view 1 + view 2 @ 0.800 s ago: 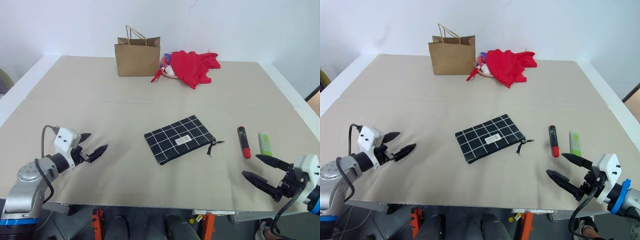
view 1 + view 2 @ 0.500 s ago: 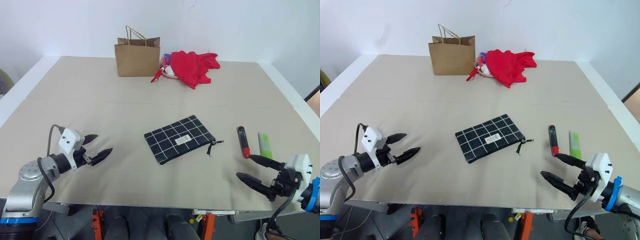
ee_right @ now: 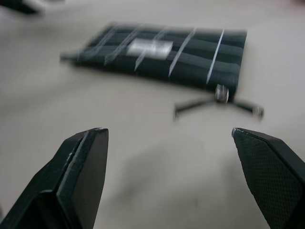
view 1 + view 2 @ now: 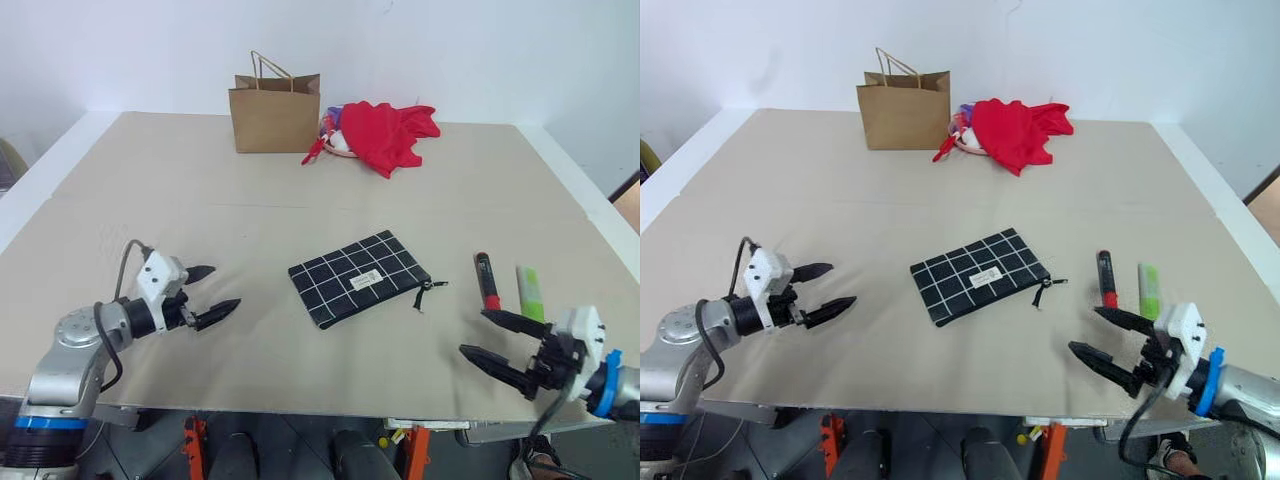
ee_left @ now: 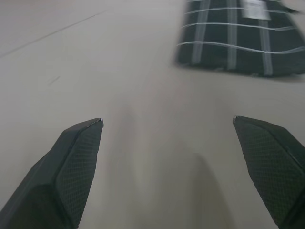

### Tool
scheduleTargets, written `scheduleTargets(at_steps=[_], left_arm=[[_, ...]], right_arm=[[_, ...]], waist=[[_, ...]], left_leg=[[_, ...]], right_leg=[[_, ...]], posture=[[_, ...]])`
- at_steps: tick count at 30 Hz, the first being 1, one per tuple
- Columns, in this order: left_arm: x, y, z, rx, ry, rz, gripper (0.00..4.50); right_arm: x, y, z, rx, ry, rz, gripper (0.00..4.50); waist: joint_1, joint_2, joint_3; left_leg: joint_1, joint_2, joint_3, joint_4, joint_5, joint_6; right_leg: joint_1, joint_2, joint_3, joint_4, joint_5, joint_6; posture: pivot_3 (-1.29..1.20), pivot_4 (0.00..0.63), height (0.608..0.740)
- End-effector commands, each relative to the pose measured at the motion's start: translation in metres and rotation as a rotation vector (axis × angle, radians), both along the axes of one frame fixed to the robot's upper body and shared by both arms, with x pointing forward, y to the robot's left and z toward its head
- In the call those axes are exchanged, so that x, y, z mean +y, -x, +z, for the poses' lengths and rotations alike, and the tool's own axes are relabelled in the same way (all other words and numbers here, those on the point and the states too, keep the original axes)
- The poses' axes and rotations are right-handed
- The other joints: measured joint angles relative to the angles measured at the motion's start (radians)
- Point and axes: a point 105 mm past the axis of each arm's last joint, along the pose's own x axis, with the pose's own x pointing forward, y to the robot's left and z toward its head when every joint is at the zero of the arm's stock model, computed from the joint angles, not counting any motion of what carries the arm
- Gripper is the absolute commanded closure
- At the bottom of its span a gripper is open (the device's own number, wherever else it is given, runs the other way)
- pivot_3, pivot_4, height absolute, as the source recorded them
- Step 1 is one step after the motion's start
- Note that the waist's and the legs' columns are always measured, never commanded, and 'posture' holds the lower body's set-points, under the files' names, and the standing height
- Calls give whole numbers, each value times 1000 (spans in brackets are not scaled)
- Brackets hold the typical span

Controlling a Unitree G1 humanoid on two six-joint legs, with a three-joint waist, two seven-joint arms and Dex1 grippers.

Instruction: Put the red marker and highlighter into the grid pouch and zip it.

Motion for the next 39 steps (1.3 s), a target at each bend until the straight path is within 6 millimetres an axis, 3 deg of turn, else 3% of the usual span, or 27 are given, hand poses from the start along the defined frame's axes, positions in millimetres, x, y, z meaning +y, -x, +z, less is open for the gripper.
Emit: scheduleTargets(at_steps=[1,3,5,6,8,12,16,21,26,34,39], left_arm=[[-35,5,11,-80,-22,-167,0],[-63,6,11,-91,-13,-273,0],[-78,6,10,-96,-15,-330,0],[-85,6,6,-97,-30,-356,0],[-96,8,-1,-105,-70,-420,0],[-108,7,-6,-127,-105,-458,0],[-112,4,-5,-142,-97,-433,0],[-111,2,-7,-156,-105,-391,0],[-119,1,-8,-184,-110,-382,0],[-133,17,-14,-200,-131,-470,0],[-136,7,-17,-288,-218,-449,0]], right_arm=[[23,-28,27,-67,-103,-48,35],[36,-67,39,-103,-182,-155,551],[46,-89,40,-102,-194,-200,1364],[53,-97,35,-90,-175,-200,2058],[63,-113,27,-88,-150,-239,2621],[65,-127,3,-74,-57,-300,4474],[55,-124,-25,-29,13,-335,4474],[55,-119,-42,1,21,-344,4474],[60,-123,-40,-4,-18,-374,4474],[68,-124,-40,-5,-22,-367,4474],[70,-125,-37,-12,-30,-370,4474]], waist=[[0,0,0],[-2,0,0],[-3,1,1],[-3,1,1],[1,1,0],[7,2,1],[10,2,1],[10,2,0],[10,2,0],[8,3,0],[7,3,0]], left_leg=[[0,0,0,0,0,0],[0,0,0,1,0,0],[-1,0,0,2,2,1],[-2,-1,-1,2,2,2],[-2,-1,-2,0,2,2],[-5,-2,-3,-2,0,4],[-7,-3,-3,-2,-3,7],[-6,-3,-6,-1,-4,8],[-5,-3,-9,3,-3,8],[0,-3,-9,3,-2,8],[0,-3,-9,3,-2,8]], right_leg=[[0,0,0,0,0,0],[1,0,0,0,1,0],[0,0,0,0,3,2],[0,0,0,0,4,3],[1,1,0,0,4,6],[-2,1,-1,0,3,1],[-3,-1,-2,0,1,0],[1,-1,-6,0,1,-1],[4,-1,-9,0,0,3],[9,-1,-9,0,0,5],[9,-1,-9,0,0,5]], posture=[[0,150,739],[0,150,739],[0,150,739],[0,150,739],[0,150,739],[0,150,739],[0,150,739],[0,150,739],[0,150,739],[0,150,739],[0,150,739]])
